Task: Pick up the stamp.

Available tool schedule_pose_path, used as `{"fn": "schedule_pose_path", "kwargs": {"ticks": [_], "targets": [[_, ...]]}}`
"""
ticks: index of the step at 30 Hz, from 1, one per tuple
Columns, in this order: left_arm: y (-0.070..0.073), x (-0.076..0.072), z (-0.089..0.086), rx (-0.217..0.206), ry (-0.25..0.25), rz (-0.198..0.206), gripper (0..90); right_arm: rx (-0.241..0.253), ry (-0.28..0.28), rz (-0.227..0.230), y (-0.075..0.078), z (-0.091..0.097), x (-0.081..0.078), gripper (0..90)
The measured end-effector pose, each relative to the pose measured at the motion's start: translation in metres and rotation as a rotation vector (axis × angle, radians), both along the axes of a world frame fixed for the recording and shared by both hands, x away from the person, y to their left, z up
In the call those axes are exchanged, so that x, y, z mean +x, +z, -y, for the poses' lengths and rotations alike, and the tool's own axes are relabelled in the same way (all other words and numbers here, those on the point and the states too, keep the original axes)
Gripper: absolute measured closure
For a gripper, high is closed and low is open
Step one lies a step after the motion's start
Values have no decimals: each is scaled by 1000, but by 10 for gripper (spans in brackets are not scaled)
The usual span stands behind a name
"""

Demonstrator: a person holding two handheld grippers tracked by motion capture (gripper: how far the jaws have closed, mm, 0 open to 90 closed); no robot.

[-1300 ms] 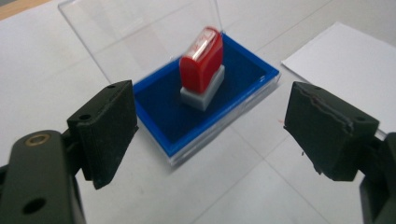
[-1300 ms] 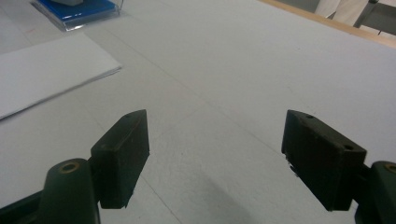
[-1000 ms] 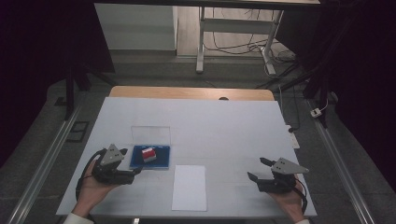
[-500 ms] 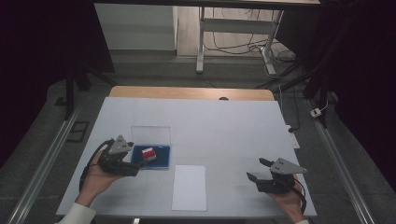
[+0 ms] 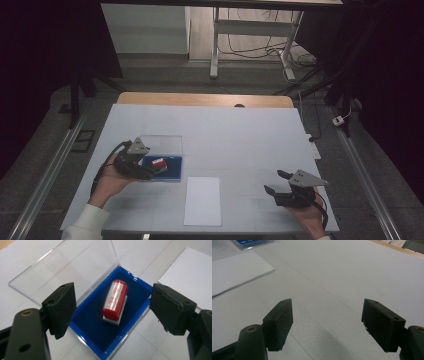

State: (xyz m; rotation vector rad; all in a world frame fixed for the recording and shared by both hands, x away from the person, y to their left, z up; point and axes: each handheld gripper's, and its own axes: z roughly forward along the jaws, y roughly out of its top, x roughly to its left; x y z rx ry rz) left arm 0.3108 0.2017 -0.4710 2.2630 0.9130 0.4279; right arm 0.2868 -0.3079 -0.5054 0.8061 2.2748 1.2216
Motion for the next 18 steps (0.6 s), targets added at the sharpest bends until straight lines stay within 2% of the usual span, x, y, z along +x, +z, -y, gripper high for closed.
{"fn": "schedule_pose_path", "kwargs": {"ticks": [2, 6, 11, 18], "targets": [[-1, 3, 2, 1, -6, -4, 235, -2, -1, 0, 0, 0, 0, 247], [-4, 8, 7, 30, -27, -15, 267, -4, 0, -5, -1, 0, 0, 247], [-8, 9, 11, 57, -44, -25, 345, -11, 4, -6, -2, -1, 1, 247], [-10, 11, 10, 56, -55, -23, 458, -9, 3, -8, -3, -1, 1, 247]]}}
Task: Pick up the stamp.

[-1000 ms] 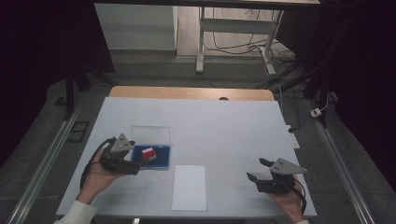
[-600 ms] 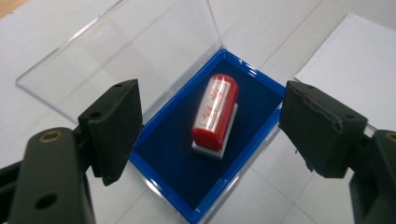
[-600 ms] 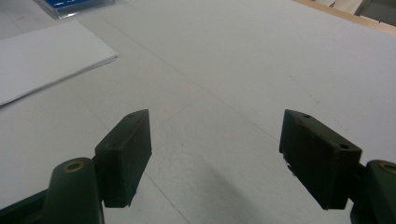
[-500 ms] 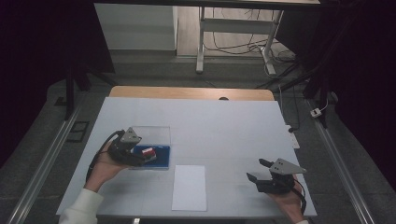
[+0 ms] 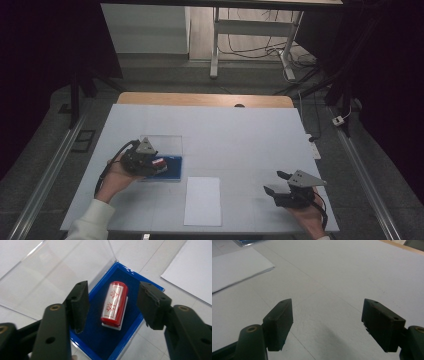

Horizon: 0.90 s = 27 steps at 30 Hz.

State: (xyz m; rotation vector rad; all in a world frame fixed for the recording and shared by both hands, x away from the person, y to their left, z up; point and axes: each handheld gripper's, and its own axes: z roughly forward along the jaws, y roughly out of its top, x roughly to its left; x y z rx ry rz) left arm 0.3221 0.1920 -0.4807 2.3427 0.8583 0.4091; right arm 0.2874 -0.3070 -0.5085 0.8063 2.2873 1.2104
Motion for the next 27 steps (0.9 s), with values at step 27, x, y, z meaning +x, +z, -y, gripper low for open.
{"fn": "schedule_pose_path", "kwargs": {"ticks": [27], "targets": [[-9, 3, 4, 15, -74, -14, 705, -17, -1, -14, -2, 1, -1, 250]]}}
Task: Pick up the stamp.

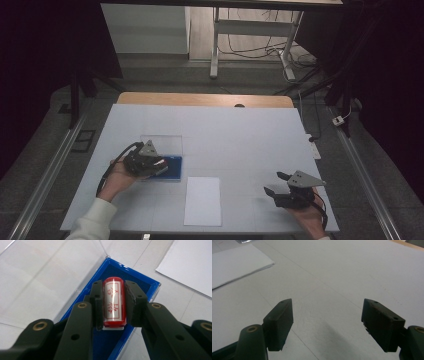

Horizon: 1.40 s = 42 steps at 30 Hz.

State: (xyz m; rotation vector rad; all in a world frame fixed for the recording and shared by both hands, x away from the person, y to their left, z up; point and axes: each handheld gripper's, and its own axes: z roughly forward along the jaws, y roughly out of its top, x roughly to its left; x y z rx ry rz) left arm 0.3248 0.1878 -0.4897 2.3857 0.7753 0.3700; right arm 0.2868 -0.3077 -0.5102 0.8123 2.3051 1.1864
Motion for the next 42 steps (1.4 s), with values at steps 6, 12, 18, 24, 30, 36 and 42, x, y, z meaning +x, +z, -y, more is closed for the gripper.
{"fn": "schedule_pose_path", "kwargs": {"ticks": [6, 12, 18, 24, 30, 36, 42], "targets": [[0, -1, 1, 1, 7, 5, 706, -3, 0, 0, 0, 0, 0, 251], [5, -2, -2, -21, 11, 15, 707, -3, 0, -1, 0, 1, 0, 253], [13, -5, -7, -63, 27, 23, 707, -7, -6, 3, 0, 0, -1, 255], [26, -9, -12, -111, 36, 47, 707, -6, -2, -3, 0, 1, 0, 258], [34, -12, -16, -150, 48, 64, 706, -6, -5, 0, 0, 0, -1, 259], [36, -12, -16, -177, 59, 62, 706, -4, -1, -3, 0, 1, 0, 261], [35, -12, -14, -170, 59, 56, 706, -8, -4, 0, 0, 0, 0, 262]]}}
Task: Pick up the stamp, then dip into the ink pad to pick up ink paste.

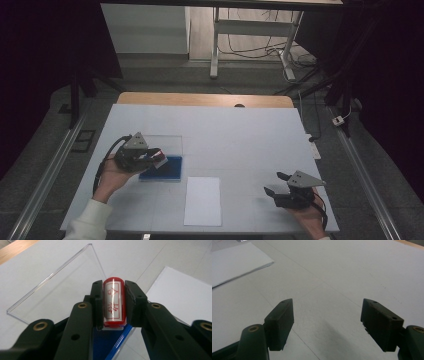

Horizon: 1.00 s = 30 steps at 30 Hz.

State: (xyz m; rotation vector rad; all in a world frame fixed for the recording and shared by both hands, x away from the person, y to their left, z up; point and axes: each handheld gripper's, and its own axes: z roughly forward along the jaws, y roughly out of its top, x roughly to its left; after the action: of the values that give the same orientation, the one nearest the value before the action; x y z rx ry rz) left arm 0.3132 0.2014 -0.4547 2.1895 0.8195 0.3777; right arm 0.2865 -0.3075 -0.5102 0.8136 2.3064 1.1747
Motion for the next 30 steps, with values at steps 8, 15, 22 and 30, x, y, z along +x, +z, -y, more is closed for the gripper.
{"fn": "schedule_pose_path", "kwargs": {"ticks": [8, 15, 22, 30], "targets": [[-2, 2, 4, 7, 0, -5, 706, 0, 3, -3, 0, 0, 0, 266], [-8, 9, 8, 32, 8, -17, 706, 3, 1, -3, 0, -1, 0, 269], [-16, 17, 11, 56, 9, -42, 706, -2, 1, -10, -1, -1, 0, 271], [-23, 20, 15, 94, 5, -73, 706, 1, -7, -9, -2, -1, 0, 273]]}}
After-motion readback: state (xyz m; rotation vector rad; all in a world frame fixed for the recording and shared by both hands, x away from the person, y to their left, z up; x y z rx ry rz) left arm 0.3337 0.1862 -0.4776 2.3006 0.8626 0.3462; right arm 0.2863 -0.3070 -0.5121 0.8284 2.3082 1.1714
